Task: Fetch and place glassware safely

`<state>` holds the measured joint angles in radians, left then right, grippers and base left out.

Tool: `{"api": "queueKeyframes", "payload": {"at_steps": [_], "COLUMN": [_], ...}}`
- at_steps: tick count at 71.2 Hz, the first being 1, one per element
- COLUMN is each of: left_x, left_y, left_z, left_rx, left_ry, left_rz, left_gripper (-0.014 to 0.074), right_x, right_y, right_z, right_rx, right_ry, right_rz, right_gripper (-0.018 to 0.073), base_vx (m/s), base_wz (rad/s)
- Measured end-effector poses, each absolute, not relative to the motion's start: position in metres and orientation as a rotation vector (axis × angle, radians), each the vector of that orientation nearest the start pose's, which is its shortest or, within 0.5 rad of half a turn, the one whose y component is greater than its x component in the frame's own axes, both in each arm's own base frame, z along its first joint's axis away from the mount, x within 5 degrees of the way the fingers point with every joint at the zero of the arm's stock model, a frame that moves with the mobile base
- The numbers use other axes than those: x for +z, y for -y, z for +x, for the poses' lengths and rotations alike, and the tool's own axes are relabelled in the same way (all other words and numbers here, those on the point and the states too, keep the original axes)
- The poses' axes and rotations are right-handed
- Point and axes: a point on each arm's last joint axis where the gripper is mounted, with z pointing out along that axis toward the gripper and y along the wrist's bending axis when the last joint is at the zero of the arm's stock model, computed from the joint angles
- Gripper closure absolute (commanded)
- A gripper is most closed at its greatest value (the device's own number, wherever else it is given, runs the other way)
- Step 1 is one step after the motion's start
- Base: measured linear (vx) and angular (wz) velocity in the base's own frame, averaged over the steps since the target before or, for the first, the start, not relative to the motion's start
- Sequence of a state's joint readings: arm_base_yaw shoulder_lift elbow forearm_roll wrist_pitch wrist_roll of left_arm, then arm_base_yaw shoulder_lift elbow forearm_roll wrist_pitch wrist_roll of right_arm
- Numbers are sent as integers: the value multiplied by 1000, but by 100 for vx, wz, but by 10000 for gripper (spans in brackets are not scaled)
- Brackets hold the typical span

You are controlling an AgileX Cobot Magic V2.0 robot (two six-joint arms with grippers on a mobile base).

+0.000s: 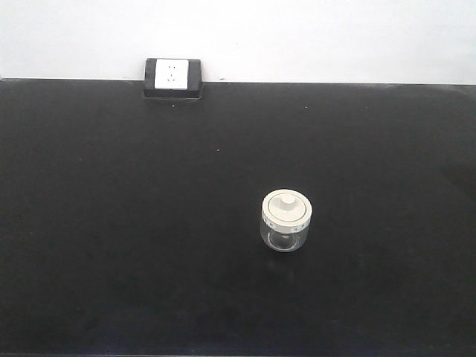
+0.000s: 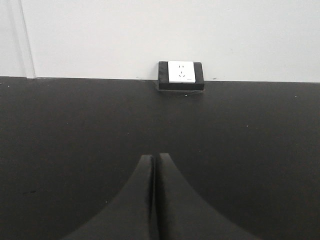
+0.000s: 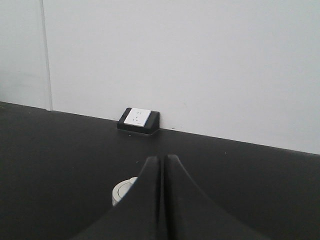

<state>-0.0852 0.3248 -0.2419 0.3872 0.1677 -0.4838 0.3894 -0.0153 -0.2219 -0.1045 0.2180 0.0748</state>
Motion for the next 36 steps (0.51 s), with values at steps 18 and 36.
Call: {"api": "queueKeyframes", "payload": {"at_steps": [18, 36], "left_x": [253, 216], "left_y": [2, 4], "left_z": [82, 71], "left_rx": [-50, -36], "left_ry": [-1718, -1721], "left_rz": [-15, 74], "left_gripper": [603, 603], "right_x": [268, 268], "right_y": [-13, -13], "right_z": [36, 36], "right_rx": [278, 278], "right_ry": [-1442, -1442], "right_rz": [-286, -286], "right_gripper": [567, 567], "base_vx": [0, 0], "base_wz": [0, 0]}}
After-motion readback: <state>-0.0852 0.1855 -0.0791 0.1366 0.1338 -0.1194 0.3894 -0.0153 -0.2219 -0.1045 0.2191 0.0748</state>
